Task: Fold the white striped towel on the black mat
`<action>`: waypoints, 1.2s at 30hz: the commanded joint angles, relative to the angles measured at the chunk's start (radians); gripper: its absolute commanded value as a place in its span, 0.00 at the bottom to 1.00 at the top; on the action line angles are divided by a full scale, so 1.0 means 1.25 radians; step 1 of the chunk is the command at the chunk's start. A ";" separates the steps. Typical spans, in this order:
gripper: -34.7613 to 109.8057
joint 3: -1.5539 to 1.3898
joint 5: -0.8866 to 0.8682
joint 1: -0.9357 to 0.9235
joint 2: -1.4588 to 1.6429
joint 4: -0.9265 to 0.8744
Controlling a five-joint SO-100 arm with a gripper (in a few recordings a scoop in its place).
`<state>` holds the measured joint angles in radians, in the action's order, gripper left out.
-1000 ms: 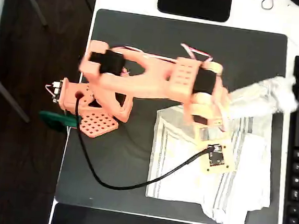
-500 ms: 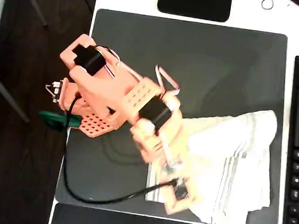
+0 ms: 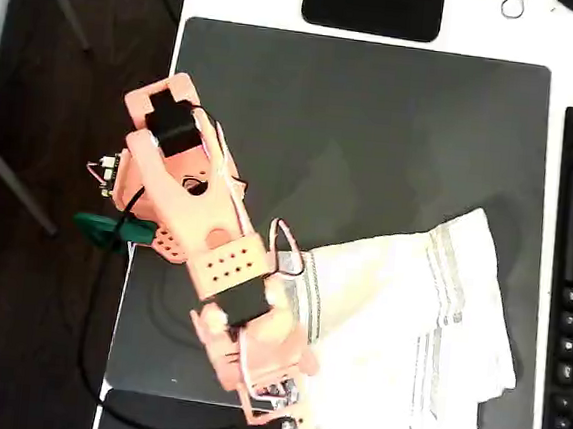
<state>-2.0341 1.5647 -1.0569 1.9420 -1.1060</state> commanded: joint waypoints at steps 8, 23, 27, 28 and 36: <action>0.41 0.210 0.428 0.123 0.093 -0.229; 0.41 0.464 0.550 0.441 -0.280 -0.184; 0.41 0.517 0.619 0.463 -0.380 -0.160; 0.41 0.519 0.626 0.471 -0.401 -0.158; 0.47 0.474 0.553 0.535 -0.501 -0.013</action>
<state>-1.4465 2.2948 -0.4172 1.3162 -1.1597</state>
